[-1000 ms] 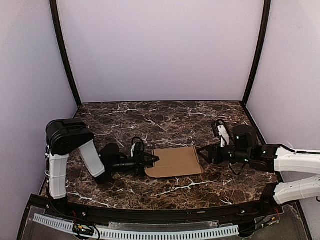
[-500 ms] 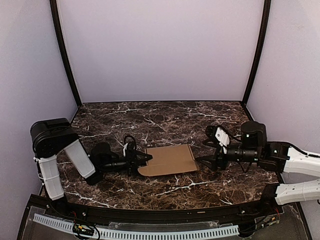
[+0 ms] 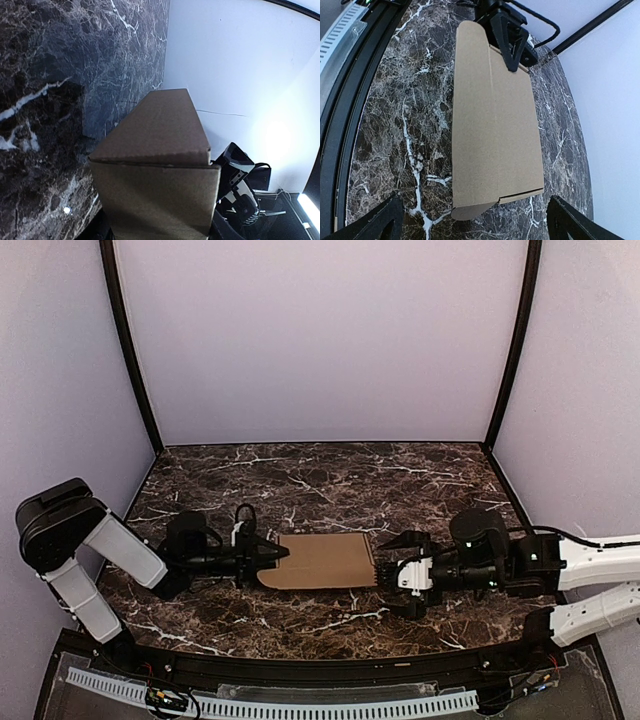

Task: Fold the paper box

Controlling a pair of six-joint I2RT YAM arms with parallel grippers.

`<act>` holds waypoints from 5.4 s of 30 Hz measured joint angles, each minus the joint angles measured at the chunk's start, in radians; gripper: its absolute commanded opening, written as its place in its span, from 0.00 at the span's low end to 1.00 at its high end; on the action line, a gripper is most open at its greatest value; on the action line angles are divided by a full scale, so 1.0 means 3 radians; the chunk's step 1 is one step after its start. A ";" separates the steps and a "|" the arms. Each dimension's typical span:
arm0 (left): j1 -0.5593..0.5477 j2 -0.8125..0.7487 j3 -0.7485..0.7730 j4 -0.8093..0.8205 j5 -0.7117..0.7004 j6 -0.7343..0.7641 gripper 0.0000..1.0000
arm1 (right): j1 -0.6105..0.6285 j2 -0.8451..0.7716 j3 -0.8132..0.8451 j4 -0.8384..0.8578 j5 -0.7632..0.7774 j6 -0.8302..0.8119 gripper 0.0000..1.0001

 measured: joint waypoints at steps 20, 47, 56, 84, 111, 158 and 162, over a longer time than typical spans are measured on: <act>0.0145 -0.1157 -0.0062 -0.1008 0.0652 0.0164 0.05 | 0.0757 0.0469 -0.0627 0.1691 0.1211 -0.1324 0.99; 0.0151 -0.1512 -0.0172 -0.1167 0.0828 0.0060 0.36 | 0.1015 0.1039 -0.0717 0.3073 0.1675 -0.2014 0.33; 0.0151 -0.1626 -0.0183 -0.1240 0.0732 0.0106 0.64 | 0.1030 0.1052 -0.0717 0.3075 0.1710 -0.1871 0.28; 0.0158 -0.2866 0.0860 -0.4231 -0.0721 0.2534 0.99 | 0.0415 0.0587 -0.0546 0.1221 0.0636 0.0785 0.27; -0.0364 -0.2463 0.0664 -0.4290 -0.1255 0.3489 0.83 | -0.0809 0.1479 -0.0019 0.0927 -0.1857 0.1133 0.24; -0.0795 -0.2007 0.0673 -0.3928 -0.1368 0.3133 0.43 | -0.0810 0.1545 -0.0024 0.1132 -0.1797 0.1301 0.23; -0.0843 -0.1966 0.0711 -0.3924 -0.1404 0.3091 0.42 | -0.0810 0.1556 -0.0027 0.1152 -0.1784 0.1301 0.22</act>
